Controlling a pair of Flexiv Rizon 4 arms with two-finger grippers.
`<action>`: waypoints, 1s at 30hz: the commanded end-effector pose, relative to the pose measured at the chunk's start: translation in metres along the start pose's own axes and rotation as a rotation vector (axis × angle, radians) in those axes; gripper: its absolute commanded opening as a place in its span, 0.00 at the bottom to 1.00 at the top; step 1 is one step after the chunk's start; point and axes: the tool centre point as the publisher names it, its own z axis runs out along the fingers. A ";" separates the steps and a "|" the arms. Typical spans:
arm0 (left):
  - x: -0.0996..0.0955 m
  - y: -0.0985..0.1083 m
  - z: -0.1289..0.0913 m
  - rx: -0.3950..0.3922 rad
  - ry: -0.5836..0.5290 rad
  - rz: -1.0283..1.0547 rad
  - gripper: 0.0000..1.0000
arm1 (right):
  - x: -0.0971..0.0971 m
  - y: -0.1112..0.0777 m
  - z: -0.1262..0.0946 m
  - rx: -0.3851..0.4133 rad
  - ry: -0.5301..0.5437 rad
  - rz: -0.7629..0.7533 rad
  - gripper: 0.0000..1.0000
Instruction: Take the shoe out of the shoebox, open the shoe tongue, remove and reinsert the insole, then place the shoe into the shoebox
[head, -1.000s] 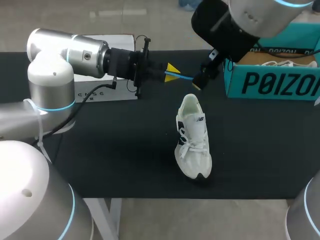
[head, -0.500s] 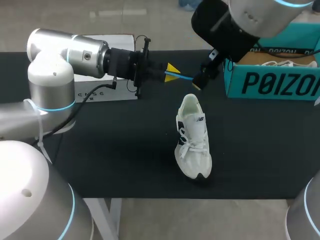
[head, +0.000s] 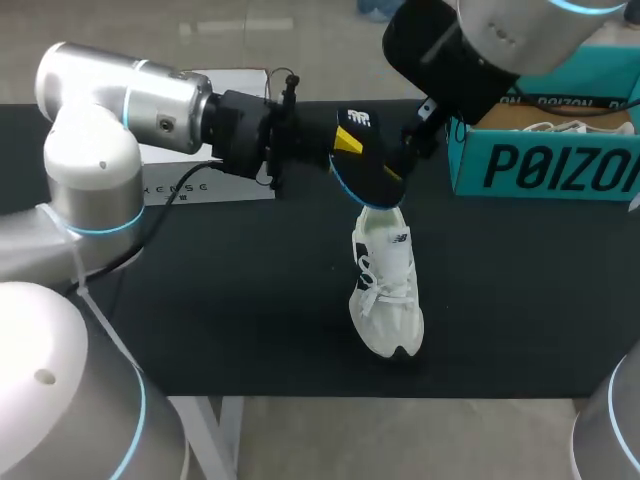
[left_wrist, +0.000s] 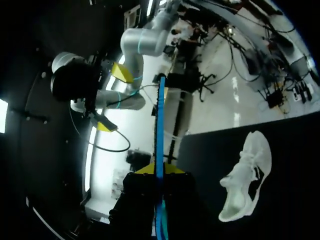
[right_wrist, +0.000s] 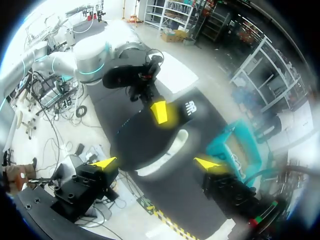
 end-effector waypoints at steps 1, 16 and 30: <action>0.014 -0.004 0.004 -0.052 -0.050 0.317 0.00 | -0.001 0.001 0.001 0.003 0.001 0.000 1.00; 0.025 0.027 0.021 0.020 -0.069 0.386 0.00 | -0.001 0.001 0.001 0.003 0.001 0.000 1.00; 0.025 0.065 0.017 0.003 -0.065 0.398 0.00 | -0.001 0.001 0.001 0.003 0.001 0.000 1.00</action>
